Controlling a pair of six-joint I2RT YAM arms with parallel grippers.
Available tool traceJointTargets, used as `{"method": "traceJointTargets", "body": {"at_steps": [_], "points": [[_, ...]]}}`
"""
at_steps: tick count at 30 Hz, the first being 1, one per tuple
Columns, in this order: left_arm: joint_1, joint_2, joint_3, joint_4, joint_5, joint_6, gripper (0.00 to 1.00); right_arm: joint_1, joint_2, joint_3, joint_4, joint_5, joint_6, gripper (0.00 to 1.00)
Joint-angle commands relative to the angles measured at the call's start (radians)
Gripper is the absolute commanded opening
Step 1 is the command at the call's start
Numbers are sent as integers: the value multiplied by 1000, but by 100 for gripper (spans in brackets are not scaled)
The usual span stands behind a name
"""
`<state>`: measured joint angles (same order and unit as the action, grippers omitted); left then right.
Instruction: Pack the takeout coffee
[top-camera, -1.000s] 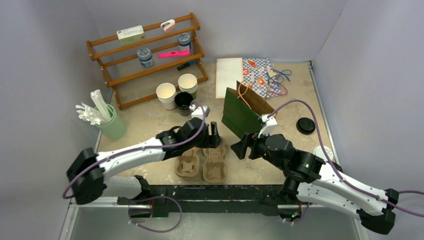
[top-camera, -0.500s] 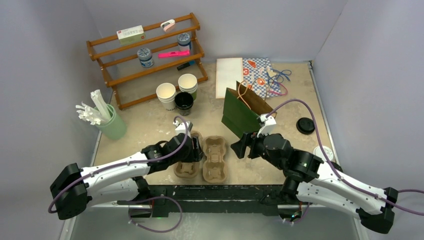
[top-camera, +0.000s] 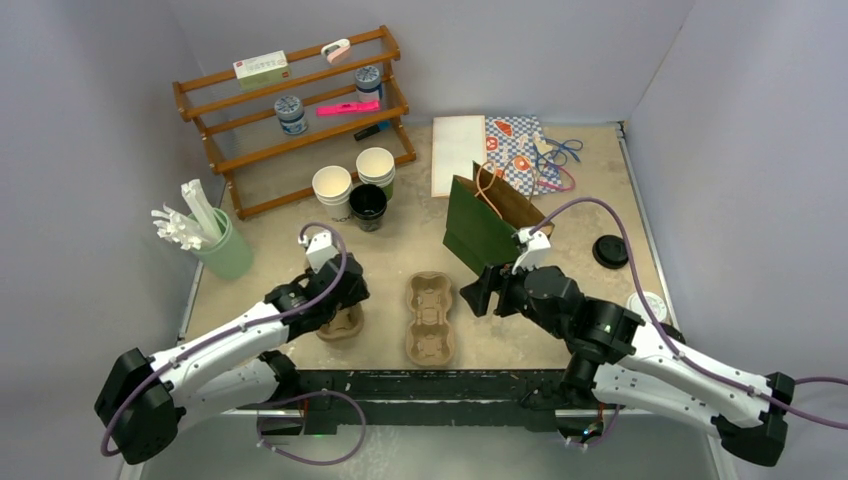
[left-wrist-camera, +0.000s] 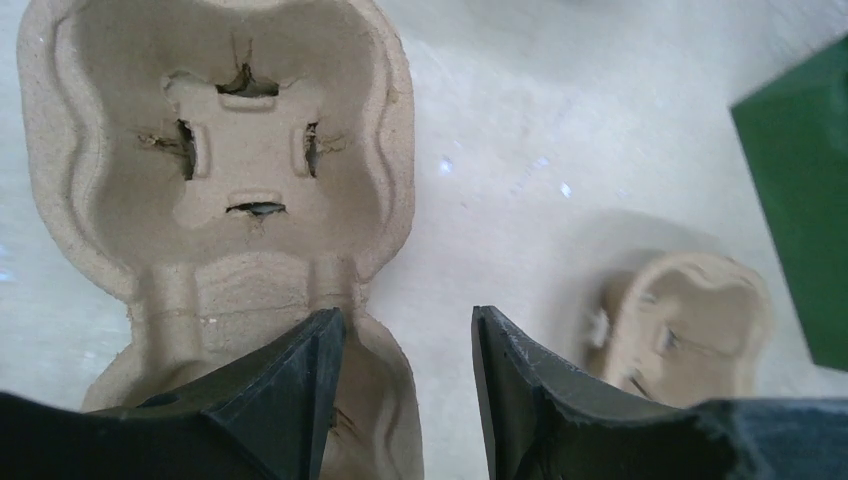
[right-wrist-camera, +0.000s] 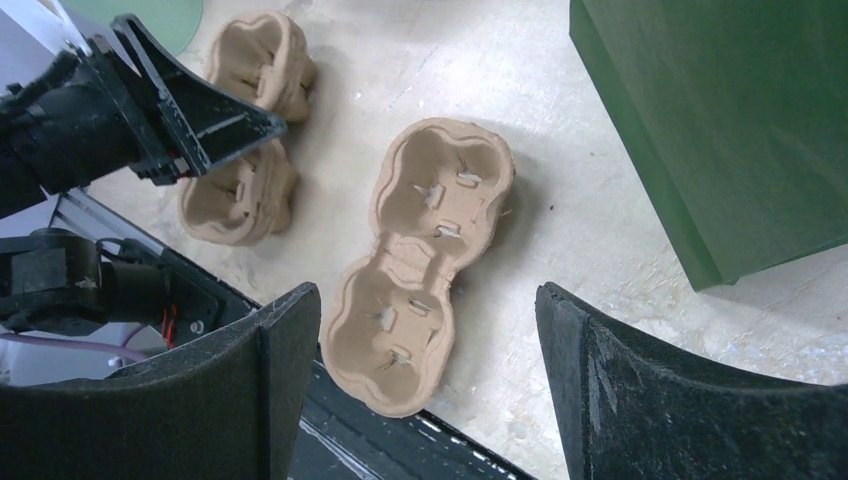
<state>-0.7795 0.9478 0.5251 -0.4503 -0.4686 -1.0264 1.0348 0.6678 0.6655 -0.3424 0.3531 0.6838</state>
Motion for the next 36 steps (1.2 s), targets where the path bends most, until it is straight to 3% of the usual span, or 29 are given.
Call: {"method": "traceJointTargets", "body": {"at_steps": [1,6,8,12,16,19,24,27,36], "points": [[55,36,31,-85,-174,92,52,0,24,48,15,3,-10,80],[73,117,211,-206,-250,181,54,0,39,95,-57,16,-4,80],[73,119,275,-185,-134,327,54,0,32,118,-89,22,-12,81],[53,64,299,-63,248,548,56,0,18,180,-154,20,-62,81],[-34,26,231,139,534,659,78,0,35,293,-265,19,-87,82],[-154,56,233,240,512,770,83,0,79,384,-354,72,-92,83],[-234,185,238,314,564,972,87,0,175,546,-494,74,-133,87],[-281,258,244,343,639,1171,79,-2,192,610,-533,66,-139,88],[-287,437,332,251,694,1445,75,-1,118,606,-559,99,-136,92]]}}
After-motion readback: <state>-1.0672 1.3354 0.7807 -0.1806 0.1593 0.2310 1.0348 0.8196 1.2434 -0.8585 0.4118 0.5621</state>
